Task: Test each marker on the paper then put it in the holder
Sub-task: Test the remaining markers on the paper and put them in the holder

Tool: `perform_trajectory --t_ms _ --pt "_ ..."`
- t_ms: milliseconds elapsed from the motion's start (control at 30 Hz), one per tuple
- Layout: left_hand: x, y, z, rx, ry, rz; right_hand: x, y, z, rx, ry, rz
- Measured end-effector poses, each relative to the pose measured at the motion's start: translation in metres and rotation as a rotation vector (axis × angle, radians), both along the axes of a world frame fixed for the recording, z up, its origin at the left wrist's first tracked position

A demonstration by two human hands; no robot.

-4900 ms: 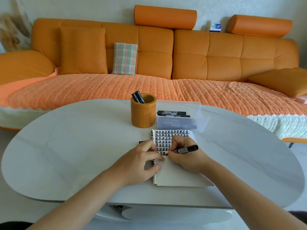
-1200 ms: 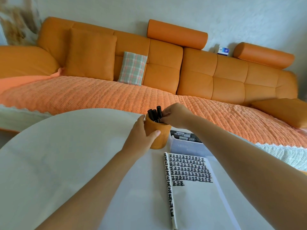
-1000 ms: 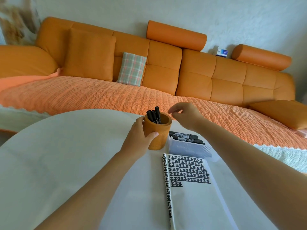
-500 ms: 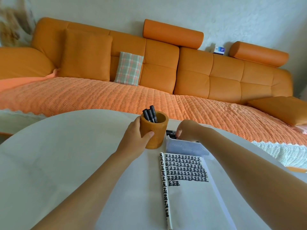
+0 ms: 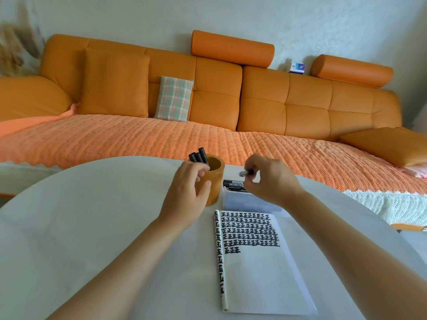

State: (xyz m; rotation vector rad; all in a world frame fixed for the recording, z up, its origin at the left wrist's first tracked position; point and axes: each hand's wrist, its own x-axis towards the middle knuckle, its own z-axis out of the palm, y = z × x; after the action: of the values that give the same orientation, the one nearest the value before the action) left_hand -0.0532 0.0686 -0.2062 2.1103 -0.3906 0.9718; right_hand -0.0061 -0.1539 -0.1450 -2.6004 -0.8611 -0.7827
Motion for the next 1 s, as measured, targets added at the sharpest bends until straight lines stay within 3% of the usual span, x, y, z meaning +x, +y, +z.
perform_trajectory --t_ms 133,500,600,733,867,1000 --pt "-0.015 -0.009 -0.006 0.119 -0.004 -0.072 -0.034 -0.011 -0.005 0.231 0.012 0.067" --pt "-0.036 -0.027 -0.011 0.388 0.025 -0.117 -0.077 -0.030 -0.051 0.722 0.596 0.118" --pt "-0.039 -0.028 -0.013 0.404 0.061 -0.174 -0.079 -0.034 -0.051 0.565 0.529 0.096" --pt "-0.044 -0.034 -0.014 0.417 0.049 -0.208 -0.078 -0.036 -0.054 0.047 0.203 0.013" --pt "-0.047 -0.040 -0.012 0.445 0.034 -0.199 -0.082 -0.028 -0.054 -0.002 0.303 0.116" --pt "-0.047 -0.037 -0.011 0.497 0.087 -0.170 -0.083 -0.028 -0.051 -0.029 0.266 0.100"
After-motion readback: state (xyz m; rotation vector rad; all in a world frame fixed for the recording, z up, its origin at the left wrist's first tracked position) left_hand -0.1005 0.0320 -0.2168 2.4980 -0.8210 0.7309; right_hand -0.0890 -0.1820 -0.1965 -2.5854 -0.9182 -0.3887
